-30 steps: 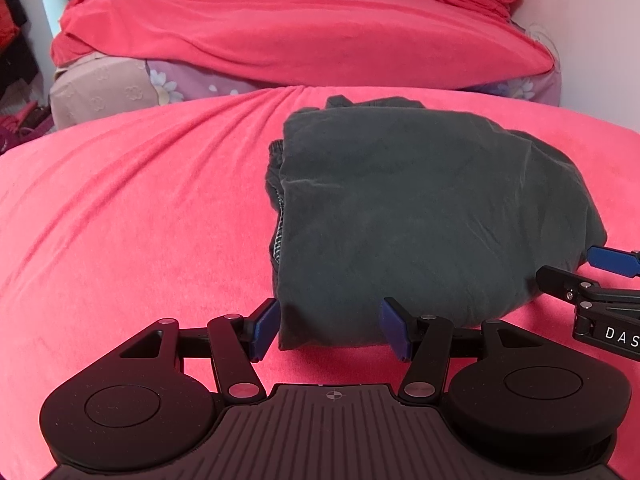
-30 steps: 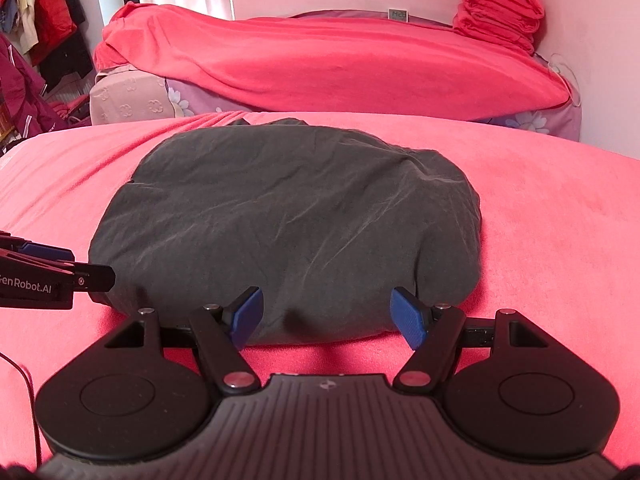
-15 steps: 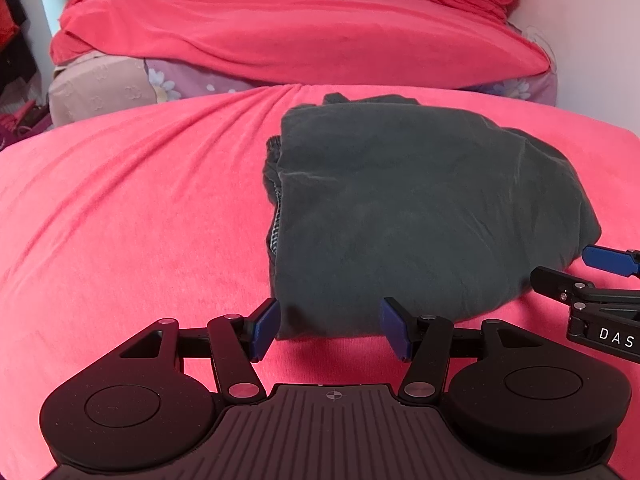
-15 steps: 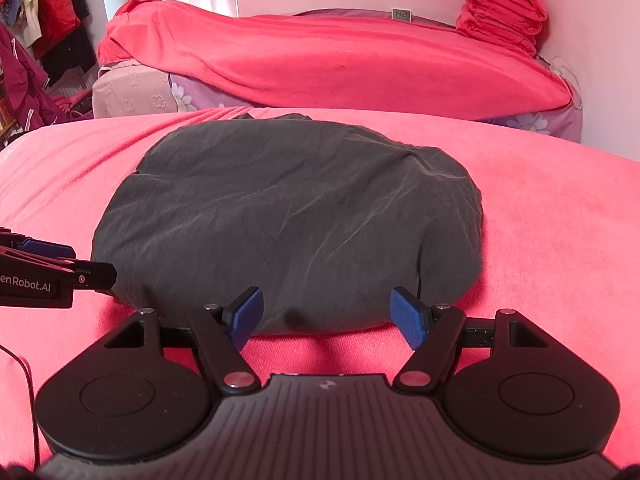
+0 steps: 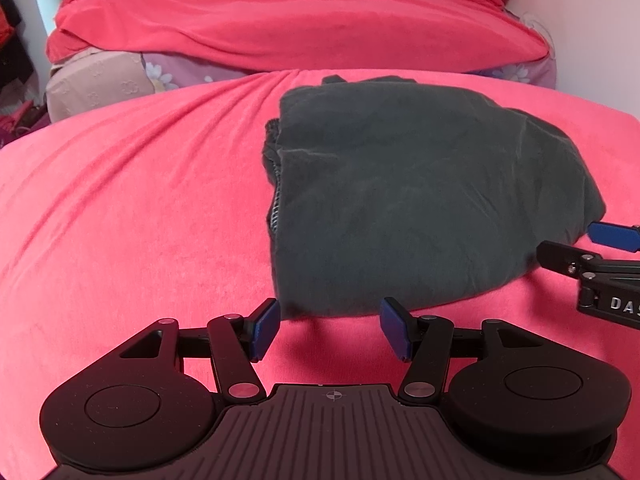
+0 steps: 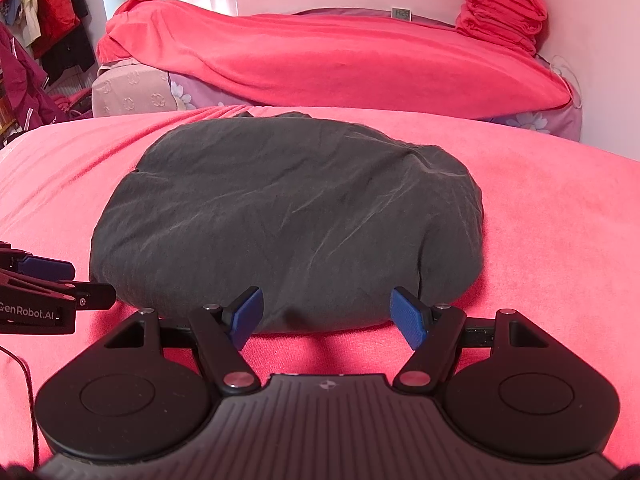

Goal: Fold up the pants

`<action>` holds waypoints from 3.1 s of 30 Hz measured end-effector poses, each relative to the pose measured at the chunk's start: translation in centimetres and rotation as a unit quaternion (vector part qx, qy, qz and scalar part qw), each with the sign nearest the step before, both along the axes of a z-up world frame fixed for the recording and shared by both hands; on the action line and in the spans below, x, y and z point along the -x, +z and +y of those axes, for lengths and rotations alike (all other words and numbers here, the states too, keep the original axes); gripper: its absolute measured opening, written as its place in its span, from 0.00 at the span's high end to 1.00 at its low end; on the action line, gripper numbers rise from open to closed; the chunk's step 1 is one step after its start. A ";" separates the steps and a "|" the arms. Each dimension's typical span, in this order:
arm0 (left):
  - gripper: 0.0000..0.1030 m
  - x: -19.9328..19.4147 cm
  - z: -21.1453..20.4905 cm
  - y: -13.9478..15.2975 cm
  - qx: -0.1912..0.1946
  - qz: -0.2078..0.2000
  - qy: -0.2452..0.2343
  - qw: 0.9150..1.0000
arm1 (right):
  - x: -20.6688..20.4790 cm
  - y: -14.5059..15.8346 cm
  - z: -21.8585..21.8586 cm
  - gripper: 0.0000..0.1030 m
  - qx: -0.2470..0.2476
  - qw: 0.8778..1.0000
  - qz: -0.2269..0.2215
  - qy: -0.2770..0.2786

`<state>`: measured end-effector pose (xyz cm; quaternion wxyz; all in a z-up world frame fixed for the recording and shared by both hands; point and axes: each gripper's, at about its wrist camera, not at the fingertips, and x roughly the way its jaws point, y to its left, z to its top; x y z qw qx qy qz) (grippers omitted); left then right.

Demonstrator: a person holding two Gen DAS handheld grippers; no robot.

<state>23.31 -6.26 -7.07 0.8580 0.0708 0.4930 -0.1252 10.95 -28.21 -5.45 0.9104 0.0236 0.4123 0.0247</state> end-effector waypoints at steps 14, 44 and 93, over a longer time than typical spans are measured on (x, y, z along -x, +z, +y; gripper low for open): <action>0.00 -6.7 0.9 2.6 0.020 -0.045 0.010 0.999 | -4.3 2.5 -5.4 0.17 -0.009 0.998 -0.040 0.045; 0.32 -21.3 0.9 -0.9 0.151 -0.011 -0.007 0.988 | -17.0 -0.4 -12.3 0.96 -0.154 0.984 -0.047 -0.071; 0.00 -6.8 1.5 -1.4 0.038 -0.033 0.075 0.996 | -5.0 1.4 -11.4 0.18 0.013 0.993 -0.067 -0.100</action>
